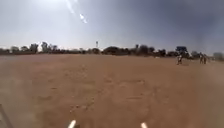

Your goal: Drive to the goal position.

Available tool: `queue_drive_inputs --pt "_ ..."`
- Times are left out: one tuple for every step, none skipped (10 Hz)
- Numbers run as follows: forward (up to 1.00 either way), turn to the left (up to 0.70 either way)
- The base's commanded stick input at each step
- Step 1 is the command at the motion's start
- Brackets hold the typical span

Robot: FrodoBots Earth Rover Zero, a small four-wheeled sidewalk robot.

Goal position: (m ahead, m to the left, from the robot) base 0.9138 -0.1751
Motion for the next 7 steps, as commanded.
queue_drive_inputs --pt "0.70 0.00" --pt "0.70 0.00" --pt "0.70 0.00" --pt "0.70 0.00" --pt "0.70 0.00" --pt "0.70 0.00" --pt "0.70 0.00"
